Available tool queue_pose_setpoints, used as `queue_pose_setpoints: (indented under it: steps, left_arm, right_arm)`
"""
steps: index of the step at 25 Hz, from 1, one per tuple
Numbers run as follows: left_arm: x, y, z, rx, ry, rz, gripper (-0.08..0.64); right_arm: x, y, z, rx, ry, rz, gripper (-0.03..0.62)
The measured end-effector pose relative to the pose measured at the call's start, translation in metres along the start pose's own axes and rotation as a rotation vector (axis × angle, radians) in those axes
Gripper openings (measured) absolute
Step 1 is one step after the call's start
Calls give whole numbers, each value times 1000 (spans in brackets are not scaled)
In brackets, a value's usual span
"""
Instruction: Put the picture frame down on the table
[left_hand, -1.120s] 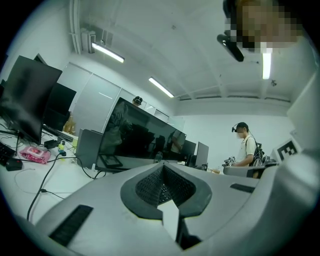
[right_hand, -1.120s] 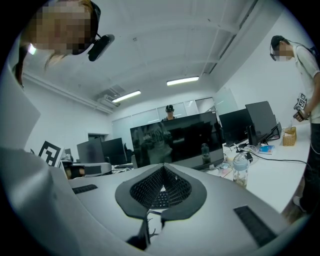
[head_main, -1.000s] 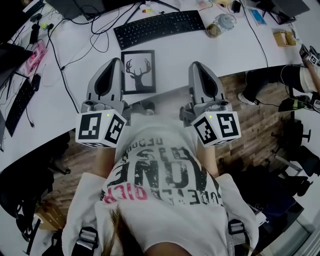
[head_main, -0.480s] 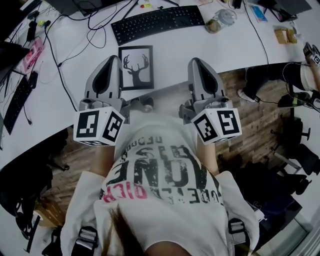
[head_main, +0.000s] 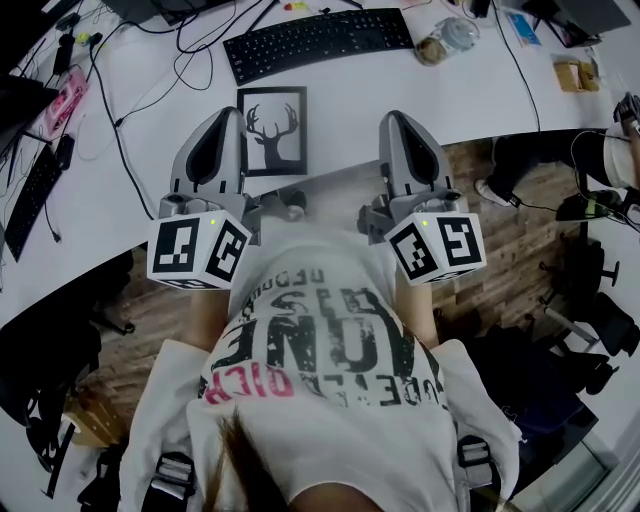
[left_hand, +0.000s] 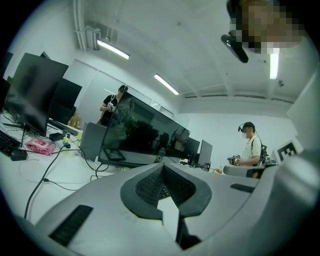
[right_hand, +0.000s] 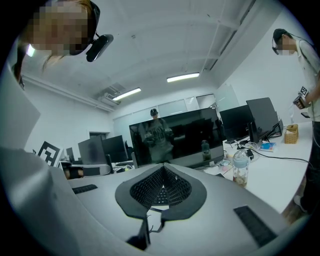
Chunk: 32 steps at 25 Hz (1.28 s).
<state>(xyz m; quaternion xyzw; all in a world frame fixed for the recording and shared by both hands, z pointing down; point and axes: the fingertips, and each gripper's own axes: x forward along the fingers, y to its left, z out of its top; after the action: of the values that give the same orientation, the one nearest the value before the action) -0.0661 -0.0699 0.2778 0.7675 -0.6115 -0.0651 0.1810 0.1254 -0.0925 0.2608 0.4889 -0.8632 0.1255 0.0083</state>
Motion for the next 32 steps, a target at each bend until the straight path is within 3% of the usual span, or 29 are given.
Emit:
queue_pose_setpoints:
  steps: [32]
  left_arm:
    - [-7,8,-7,-24,4,58,2]
  right_arm:
    - [11,4,-8,-1,27,65,-2]
